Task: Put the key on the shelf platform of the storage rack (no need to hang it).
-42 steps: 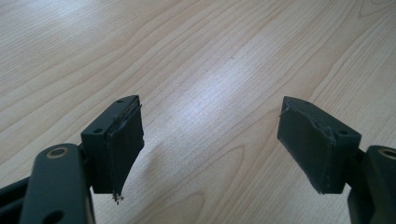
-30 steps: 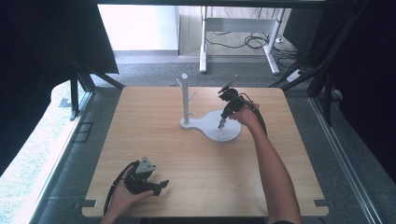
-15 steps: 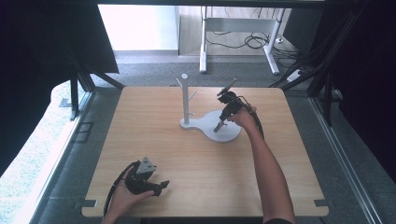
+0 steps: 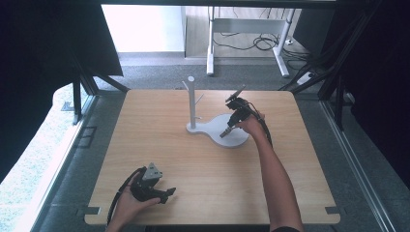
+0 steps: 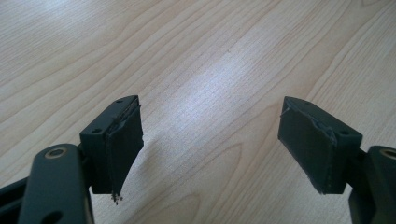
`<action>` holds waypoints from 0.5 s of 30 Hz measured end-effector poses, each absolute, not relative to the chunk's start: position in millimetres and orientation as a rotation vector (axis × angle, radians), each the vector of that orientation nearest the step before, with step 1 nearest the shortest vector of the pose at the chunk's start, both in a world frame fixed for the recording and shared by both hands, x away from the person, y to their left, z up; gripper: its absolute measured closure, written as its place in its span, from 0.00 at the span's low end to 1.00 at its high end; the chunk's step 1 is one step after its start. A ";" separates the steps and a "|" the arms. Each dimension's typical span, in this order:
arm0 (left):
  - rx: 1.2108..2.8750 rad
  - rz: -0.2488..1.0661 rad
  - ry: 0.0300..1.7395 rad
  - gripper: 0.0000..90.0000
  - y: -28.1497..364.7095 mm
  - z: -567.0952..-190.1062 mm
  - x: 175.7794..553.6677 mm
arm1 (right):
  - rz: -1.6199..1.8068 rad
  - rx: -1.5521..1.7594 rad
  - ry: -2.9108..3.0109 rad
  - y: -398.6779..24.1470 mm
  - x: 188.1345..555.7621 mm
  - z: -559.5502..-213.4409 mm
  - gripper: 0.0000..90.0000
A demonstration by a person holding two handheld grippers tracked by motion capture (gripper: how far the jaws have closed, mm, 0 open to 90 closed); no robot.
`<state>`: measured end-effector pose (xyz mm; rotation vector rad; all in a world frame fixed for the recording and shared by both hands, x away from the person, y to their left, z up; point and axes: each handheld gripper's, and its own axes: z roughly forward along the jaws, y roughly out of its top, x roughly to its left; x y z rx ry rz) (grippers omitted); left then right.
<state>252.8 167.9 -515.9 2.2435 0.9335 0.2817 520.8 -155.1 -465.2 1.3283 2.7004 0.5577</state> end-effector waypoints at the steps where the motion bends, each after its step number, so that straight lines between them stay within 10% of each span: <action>1: 2.242 0.282 0.934 0.25 168.0 -515.9 252.8 | 0.550 1.323 2.702 -154.7 520.6 -465.6 0.91; 15: 2.238 0.278 0.938 0.25 167.2 -517.0 253.3 | 0.649 1.252 2.627 -166.9 500.5 -446.7 0.61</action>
